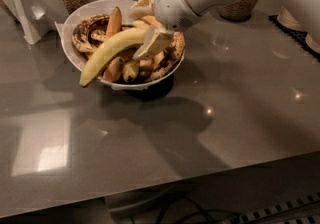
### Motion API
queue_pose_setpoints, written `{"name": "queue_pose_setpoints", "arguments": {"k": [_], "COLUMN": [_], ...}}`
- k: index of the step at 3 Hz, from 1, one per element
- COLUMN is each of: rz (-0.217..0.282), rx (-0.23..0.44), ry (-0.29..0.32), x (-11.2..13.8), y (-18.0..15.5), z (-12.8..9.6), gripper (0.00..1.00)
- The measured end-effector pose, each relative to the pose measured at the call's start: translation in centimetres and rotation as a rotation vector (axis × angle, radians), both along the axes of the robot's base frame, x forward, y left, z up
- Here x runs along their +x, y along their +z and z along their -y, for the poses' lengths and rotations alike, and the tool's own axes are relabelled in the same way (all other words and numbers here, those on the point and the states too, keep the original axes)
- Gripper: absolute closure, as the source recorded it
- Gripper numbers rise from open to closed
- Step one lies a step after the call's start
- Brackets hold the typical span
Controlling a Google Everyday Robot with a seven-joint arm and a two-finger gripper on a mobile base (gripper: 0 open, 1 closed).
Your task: Pick banana from white bowl
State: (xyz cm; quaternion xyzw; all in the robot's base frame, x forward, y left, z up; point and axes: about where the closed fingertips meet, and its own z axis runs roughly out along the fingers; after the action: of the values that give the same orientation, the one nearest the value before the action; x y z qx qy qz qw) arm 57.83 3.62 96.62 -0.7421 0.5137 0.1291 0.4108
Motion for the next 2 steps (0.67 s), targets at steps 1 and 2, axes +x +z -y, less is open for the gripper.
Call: {"name": "queue_pose_setpoints", "arguments": {"k": [1, 2], "rz": [0.002, 0.005], "rx": [-0.001, -0.003], "ry": [0.008, 0.011], "x": [0.13, 0.11], "y": [-0.24, -0.23], "z": [-0.22, -0.29], "gripper": [0.51, 0.74]}}
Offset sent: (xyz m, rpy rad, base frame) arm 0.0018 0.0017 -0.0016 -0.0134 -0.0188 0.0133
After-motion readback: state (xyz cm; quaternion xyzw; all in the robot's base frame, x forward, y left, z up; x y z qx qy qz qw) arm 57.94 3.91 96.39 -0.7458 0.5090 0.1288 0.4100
